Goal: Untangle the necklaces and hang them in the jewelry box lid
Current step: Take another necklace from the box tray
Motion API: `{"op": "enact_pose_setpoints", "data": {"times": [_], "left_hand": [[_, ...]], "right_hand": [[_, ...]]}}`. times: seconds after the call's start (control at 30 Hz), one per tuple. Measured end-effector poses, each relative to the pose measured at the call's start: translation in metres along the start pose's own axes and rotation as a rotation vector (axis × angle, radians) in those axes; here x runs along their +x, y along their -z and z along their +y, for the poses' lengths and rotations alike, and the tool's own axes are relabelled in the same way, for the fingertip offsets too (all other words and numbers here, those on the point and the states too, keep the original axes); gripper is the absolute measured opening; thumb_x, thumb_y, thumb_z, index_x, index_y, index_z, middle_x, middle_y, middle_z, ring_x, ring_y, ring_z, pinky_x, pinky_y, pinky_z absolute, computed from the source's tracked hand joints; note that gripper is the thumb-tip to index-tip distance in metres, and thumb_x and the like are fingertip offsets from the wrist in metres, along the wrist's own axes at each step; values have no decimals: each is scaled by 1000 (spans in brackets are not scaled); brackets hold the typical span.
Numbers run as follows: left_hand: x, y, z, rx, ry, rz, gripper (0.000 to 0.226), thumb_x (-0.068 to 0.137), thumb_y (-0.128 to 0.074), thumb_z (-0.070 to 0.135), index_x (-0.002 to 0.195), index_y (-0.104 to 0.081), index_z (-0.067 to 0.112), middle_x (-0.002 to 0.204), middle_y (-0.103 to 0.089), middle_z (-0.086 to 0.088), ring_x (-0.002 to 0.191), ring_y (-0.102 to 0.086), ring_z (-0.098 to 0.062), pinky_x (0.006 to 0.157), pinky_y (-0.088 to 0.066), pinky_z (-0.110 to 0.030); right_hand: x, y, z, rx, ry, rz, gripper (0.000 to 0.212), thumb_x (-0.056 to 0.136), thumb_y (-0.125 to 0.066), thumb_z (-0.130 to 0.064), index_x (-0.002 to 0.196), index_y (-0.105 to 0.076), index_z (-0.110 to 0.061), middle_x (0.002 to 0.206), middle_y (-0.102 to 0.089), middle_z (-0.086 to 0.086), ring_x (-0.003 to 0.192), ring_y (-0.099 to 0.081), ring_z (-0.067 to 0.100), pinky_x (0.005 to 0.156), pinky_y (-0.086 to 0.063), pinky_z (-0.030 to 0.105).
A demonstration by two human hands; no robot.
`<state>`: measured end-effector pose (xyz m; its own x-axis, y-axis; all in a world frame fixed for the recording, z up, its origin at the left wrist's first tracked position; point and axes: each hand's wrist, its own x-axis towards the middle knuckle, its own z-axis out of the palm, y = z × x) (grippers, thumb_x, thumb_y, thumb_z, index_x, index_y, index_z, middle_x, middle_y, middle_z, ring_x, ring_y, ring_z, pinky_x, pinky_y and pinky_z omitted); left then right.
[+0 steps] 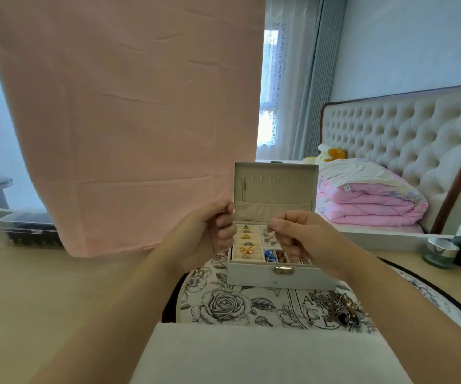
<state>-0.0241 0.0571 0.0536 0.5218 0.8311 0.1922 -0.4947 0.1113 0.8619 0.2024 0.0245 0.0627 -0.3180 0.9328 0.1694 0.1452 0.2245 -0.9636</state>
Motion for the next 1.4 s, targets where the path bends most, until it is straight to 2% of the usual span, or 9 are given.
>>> {"op": "enact_pose_setpoints", "data": {"times": [0.17, 0.37, 0.5, 0.63, 0.73, 0.87, 1.07, 1.23, 1.4], "left_hand": [[42, -1, 27, 107, -28, 202, 21, 99, -49, 15, 80, -56, 10, 71, -50, -3, 63, -50, -14, 55, -47, -23], [93, 6, 47, 560, 82, 259, 19, 98, -54, 29, 86, -62, 16, 59, -32, 6, 51, -26, -12, 51, -14, -27], [129, 8, 46, 828, 4, 336, 25, 98, -60, 34, 86, -71, 14, 59, -41, 4, 47, -37, -11, 46, -31, -21], [161, 19, 37, 895, -36, 414, 31, 99, -56, 36, 83, -69, 13, 62, -54, 3, 47, -46, -11, 45, -35, -20], [175, 28, 29, 1010, -60, 453, 34, 90, -69, 41, 80, -73, 9, 60, -60, 3, 53, -50, -12, 54, -41, -25], [191, 39, 15, 1252, -162, 610, 31, 89, -67, 32, 68, -70, 9, 68, -68, -7, 65, -59, -17, 60, -42, -30], [198, 42, 4, 1371, -177, 780, 41, 87, -56, 21, 49, -42, 16, 49, -40, 0, 54, -42, -22, 46, -24, -32], [202, 46, -5, 1486, -106, 777, 36, 91, -56, 28, 57, -48, 17, 60, -51, -2, 67, -54, -27, 47, -24, -30], [190, 48, -13, 1353, 10, 664, 29, 92, -59, 33, 71, -62, 13, 71, -69, -4, 63, -64, -19, 49, -37, -25]], "right_hand": [[40, 22, -27, -65, 74, 192, 18, 98, -62, -21, 89, -74, -11, 62, -51, 0, 50, -42, 16, 53, -43, 30], [105, 40, -41, -99, 71, 347, 13, 95, -65, -21, 91, -72, -11, 66, -46, 1, 47, -39, 11, 53, -49, 32], [144, 51, -34, -402, 126, 437, 13, 93, -69, -28, 85, -75, -19, 67, -61, -13, 56, -53, 2, 57, -42, 19], [176, 58, -19, -559, 172, 516, 11, 90, -72, -28, 80, -75, -24, 73, -67, -15, 72, -60, -1, 68, -43, 21], [192, 61, -7, -613, 176, 614, 10, 87, -75, -31, 79, -77, -24, 71, -67, -16, 74, -63, 1, 72, -49, 26], [205, 61, 8, -622, 196, 720, 14, 85, -78, -32, 82, -79, -19, 78, -72, -7, 76, -64, 8, 68, -47, 23], [214, 47, 28, -777, 187, 819, 12, 88, -71, -35, 88, -75, -23, 82, -71, -9, 74, -58, 8, 53, -35, 17], [216, 44, 40, -785, 131, 827, 12, 84, -70, -34, 78, -72, -23, 79, -70, -8, 78, -63, 15, 63, -49, 28], [205, 49, 49, -721, 38, 690, 20, 80, -73, -38, 69, -70, -20, 74, -69, -6, 77, -63, 16, 70, -53, 32]]}}
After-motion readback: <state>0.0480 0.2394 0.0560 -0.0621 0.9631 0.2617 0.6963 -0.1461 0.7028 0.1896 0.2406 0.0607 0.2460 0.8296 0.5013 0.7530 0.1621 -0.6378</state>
